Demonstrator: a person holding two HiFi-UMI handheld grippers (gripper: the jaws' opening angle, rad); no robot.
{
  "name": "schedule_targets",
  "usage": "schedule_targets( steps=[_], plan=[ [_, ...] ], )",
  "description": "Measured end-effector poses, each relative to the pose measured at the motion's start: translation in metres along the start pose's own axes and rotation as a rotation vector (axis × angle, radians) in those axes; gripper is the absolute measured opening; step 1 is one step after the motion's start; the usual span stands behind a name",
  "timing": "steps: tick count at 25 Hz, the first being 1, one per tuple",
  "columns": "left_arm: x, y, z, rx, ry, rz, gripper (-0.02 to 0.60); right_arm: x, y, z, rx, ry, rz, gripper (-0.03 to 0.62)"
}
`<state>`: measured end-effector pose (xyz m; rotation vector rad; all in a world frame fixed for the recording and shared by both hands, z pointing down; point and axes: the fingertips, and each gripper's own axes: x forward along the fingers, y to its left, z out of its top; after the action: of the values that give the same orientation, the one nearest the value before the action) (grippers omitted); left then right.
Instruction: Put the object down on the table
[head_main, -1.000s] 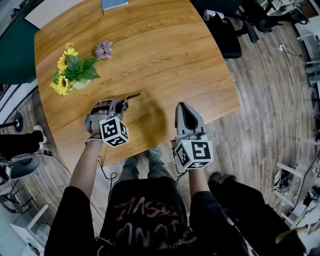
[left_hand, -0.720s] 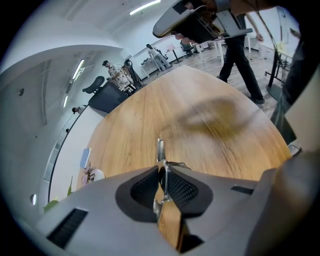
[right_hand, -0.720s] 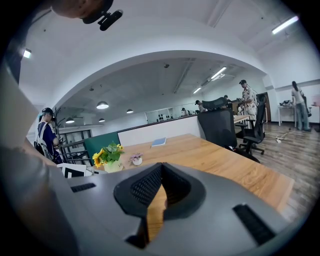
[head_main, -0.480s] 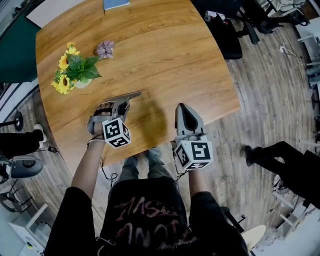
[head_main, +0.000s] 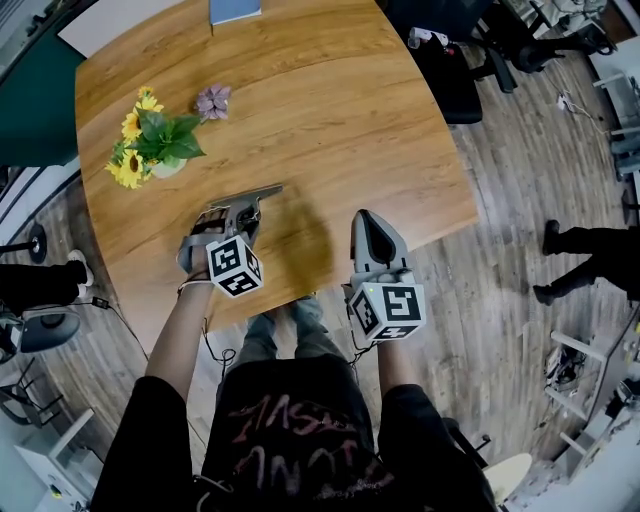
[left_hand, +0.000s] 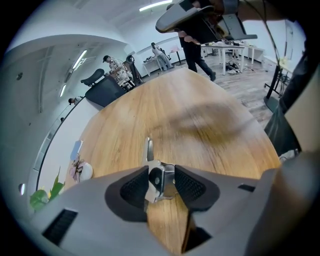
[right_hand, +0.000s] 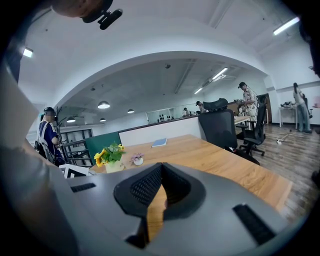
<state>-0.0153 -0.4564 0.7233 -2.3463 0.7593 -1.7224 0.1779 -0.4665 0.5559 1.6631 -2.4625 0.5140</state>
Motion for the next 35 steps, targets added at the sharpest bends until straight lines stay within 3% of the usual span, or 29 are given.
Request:
schedule_targets(
  steps=[3,8,17,29,35],
  plan=[
    [-0.007,-0.003,0.004,-0.027,-0.020,0.000,0.175,-0.005,0.000,0.002,-0.001,-0.002,-0.003,0.005],
    [-0.028,-0.003,0.014,-0.135,-0.104,-0.013,0.176,-0.013,0.002,0.005,0.001,-0.015,-0.007,0.005],
    [-0.074,0.009,0.025,-0.210,-0.190,0.075,0.161,-0.023,0.014,0.011,0.003,-0.031,0.000,0.005],
    [-0.140,0.045,0.024,-0.355,-0.322,0.242,0.021,-0.036,0.031,0.026,-0.018,-0.056,0.007,0.005],
    [-0.173,0.054,0.018,-0.450,-0.365,0.283,0.012,-0.049,0.039,0.039,-0.033,-0.074,0.007,0.005]
  ],
)
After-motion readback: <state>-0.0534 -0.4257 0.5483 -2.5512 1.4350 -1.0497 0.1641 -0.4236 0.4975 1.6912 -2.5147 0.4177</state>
